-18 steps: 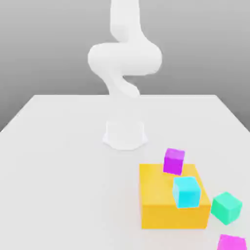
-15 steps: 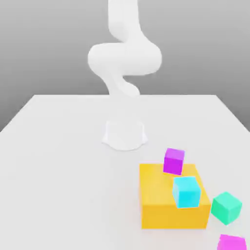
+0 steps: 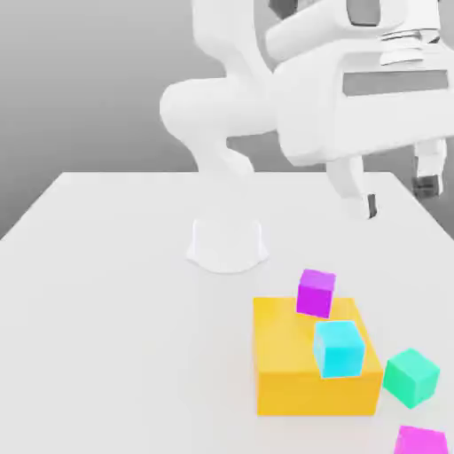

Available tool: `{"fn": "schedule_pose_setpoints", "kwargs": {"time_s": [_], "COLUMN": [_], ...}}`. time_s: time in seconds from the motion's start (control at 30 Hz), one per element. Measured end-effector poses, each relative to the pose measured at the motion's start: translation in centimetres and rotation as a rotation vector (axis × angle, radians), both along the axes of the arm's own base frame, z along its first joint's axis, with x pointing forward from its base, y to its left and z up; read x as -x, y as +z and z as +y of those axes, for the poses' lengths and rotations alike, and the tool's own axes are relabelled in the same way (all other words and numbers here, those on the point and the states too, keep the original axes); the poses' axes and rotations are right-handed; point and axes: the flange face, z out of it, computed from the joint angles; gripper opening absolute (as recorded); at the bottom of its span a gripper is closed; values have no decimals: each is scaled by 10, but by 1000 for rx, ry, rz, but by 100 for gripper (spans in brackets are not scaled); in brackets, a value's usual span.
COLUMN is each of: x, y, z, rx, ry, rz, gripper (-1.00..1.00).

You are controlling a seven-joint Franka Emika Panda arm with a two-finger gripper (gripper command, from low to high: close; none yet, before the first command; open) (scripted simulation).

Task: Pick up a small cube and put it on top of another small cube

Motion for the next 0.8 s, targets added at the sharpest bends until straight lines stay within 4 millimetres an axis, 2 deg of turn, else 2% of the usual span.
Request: {"fn": "schedule_pose_setpoints", "kwargs": {"time_s": [0.07, 0.2, 0.4, 0.57, 0.6, 0.77, 0.8], "x": [-4, -9, 2, 9, 9, 9, 10], "y": [-33, -101, -204, -285, -297, -297, -302], "z": [20, 46, 83, 94, 93, 93, 93], "rx": [32, 98, 207, 244, 244, 244, 244], "ry": [82, 225, 454, 531, 532, 533, 533], "rz": [33, 98, 189, 217, 217, 220, 220], "gripper": [0, 0, 0, 0, -100, -100, -100]}}
